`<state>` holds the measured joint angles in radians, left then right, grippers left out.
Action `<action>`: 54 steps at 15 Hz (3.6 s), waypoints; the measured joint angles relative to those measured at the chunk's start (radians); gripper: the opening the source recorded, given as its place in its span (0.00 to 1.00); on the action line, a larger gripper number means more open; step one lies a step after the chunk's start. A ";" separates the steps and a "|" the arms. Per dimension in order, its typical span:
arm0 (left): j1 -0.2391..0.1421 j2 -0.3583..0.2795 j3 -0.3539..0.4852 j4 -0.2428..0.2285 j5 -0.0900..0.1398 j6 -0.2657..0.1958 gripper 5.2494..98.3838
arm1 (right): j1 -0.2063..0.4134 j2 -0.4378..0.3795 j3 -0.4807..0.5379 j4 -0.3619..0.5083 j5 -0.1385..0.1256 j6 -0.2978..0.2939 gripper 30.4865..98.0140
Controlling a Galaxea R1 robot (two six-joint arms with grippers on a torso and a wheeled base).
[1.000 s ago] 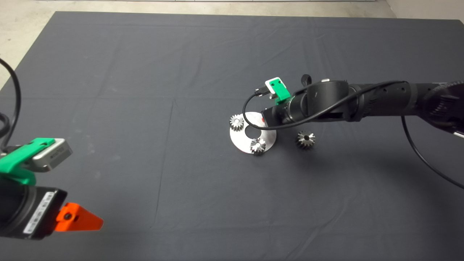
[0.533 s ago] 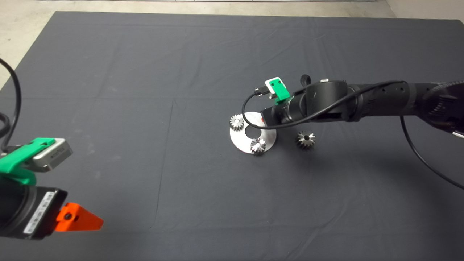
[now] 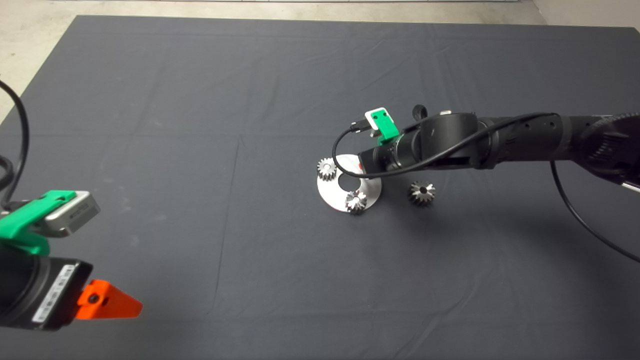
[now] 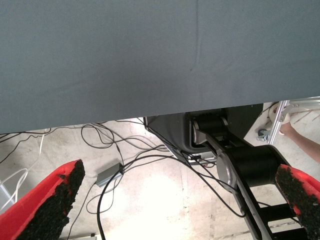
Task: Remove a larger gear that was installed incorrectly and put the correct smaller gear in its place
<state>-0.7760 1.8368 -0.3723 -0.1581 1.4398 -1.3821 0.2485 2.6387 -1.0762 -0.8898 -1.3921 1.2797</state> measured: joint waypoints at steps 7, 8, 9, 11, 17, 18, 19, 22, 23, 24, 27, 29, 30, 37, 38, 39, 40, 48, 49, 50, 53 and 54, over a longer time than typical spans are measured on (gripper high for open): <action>0.000 0.000 0.000 0.000 0.000 0.000 1.00 | 0.000 0.000 -0.006 0.000 0.004 0.000 0.12; 0.000 0.000 0.000 0.000 0.000 0.000 1.00 | -0.002 0.002 -0.023 0.004 0.007 0.000 0.12; 0.000 0.000 0.000 0.000 0.000 0.000 1.00 | -0.007 0.004 -0.028 0.004 0.008 0.000 0.12; 0.000 0.000 0.000 0.000 0.000 0.000 1.00 | -0.010 0.005 -0.031 0.004 0.009 0.000 0.12; 0.000 0.000 0.000 0.000 0.000 0.000 1.00 | -0.010 0.005 -0.031 0.004 0.009 0.000 0.12; 0.000 0.000 0.000 0.000 0.000 0.000 1.00 | -0.010 0.005 -0.031 0.004 0.009 0.000 0.12; 0.000 0.000 0.000 0.000 0.000 0.000 1.00 | -0.010 0.005 -0.031 0.004 0.008 0.000 0.12; 0.000 0.000 0.000 0.000 0.000 0.000 1.00 | -0.010 0.005 -0.031 0.004 0.008 0.000 0.14; 0.000 0.000 0.000 0.000 0.000 0.000 1.00 | -0.010 0.005 -0.031 0.004 0.008 0.000 0.16; 0.000 0.000 0.000 0.000 0.000 0.000 1.00 | -0.010 0.005 -0.031 0.004 0.007 0.000 0.16; 0.000 0.000 0.000 0.000 0.000 0.000 1.00 | -0.010 0.005 -0.031 0.004 0.006 0.000 0.19; 0.000 0.000 0.000 0.000 0.000 0.000 1.00 | -0.009 0.004 -0.027 0.004 0.005 0.000 0.20; 0.000 0.000 0.000 0.000 0.000 0.000 1.00 | -0.007 0.004 -0.020 0.003 0.000 0.000 0.24; 0.014 0.000 0.002 0.000 -0.001 0.000 1.00 | 0.122 -0.043 0.117 0.094 -0.027 0.000 0.34; 0.014 0.000 0.002 0.000 -0.001 0.001 1.00 | 0.184 -0.069 0.152 0.155 -0.028 0.000 0.40; 0.014 0.000 0.002 0.000 0.000 0.003 1.00 | 0.241 -0.105 0.189 0.235 -0.031 0.000 0.42; 0.014 0.000 0.002 0.000 0.000 0.003 1.00 | 0.288 -0.150 0.235 0.324 -0.039 0.000 0.42; 0.014 0.010 0.002 0.000 -0.012 0.046 1.00 | 0.423 -0.498 0.665 0.898 -0.049 0.130 0.56; 0.014 0.013 0.002 0.000 -0.027 0.057 1.00 | 0.426 -0.541 0.706 0.924 -0.049 0.141 0.58; 0.014 0.016 0.002 0.000 -0.037 0.061 1.00 | 0.428 -0.569 0.721 0.938 -0.045 0.148 0.62; 0.014 0.020 0.002 0.000 -0.038 0.061 1.00 | 0.441 -0.582 0.716 0.943 -0.040 0.161 0.69; 0.014 0.019 0.002 0.000 -0.038 0.063 1.00 | 0.442 -0.585 0.716 0.943 -0.036 0.161 0.69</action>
<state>-0.7619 1.8560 -0.3702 -0.1583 1.4019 -1.3196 0.6902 2.0540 -0.3598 0.0534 -1.4279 1.4409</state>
